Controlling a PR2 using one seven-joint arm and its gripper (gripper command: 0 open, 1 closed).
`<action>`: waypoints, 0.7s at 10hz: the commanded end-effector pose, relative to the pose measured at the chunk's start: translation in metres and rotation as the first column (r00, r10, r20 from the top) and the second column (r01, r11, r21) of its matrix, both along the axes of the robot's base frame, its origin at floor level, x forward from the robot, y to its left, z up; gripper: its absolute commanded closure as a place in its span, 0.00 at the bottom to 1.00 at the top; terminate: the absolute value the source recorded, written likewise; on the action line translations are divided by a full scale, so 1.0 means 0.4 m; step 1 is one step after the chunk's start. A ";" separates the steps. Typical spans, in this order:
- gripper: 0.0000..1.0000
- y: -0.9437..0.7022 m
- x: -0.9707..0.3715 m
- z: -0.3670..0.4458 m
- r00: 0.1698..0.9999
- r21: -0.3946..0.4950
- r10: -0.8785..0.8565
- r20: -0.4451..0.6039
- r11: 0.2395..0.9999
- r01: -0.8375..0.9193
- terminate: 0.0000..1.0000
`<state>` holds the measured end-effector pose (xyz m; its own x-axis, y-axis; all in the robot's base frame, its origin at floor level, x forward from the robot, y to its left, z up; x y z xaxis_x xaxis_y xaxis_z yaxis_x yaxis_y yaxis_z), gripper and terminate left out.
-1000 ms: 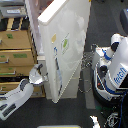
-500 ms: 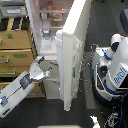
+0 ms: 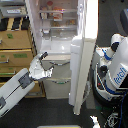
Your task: Opening the fridge
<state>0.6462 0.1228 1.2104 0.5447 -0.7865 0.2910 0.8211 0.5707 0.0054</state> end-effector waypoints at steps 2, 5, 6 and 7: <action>0.00 -1.026 -0.841 0.488 0.793 -0.213 -0.607 -0.059 0.783 0.584 0.00; 0.00 -1.479 -0.747 0.329 0.763 -0.145 -0.636 -0.116 0.770 0.621 0.00; 0.00 -1.561 -0.708 0.254 0.766 -0.109 -0.632 -0.117 0.775 0.623 0.00; 0.00 -1.605 -0.689 0.214 0.779 -0.090 -0.612 -0.132 0.790 0.606 0.00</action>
<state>0.5091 -0.0314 1.3654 0.2049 -0.7980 0.5668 0.9677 0.2521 0.0051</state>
